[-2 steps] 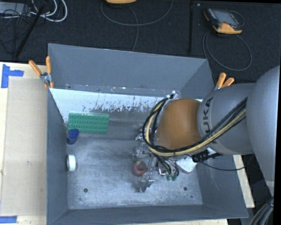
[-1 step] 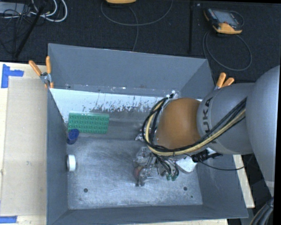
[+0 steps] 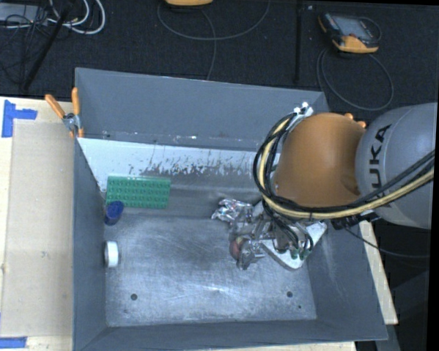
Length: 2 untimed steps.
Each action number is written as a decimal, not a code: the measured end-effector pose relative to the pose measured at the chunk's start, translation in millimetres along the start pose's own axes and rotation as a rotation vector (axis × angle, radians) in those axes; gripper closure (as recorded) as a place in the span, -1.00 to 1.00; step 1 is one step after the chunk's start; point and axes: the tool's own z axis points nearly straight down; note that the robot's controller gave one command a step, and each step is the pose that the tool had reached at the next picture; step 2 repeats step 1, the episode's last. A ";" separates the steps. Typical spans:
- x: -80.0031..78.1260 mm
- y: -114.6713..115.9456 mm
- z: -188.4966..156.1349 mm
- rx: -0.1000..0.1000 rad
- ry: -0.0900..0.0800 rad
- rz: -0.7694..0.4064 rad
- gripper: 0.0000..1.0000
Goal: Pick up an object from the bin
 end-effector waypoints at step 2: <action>-5.9 27.5 -83.8 -0.001 0.000 -0.136 1.00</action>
Offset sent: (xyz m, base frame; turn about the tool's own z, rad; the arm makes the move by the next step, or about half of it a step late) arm 0.0013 0.0267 0.0808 -0.1357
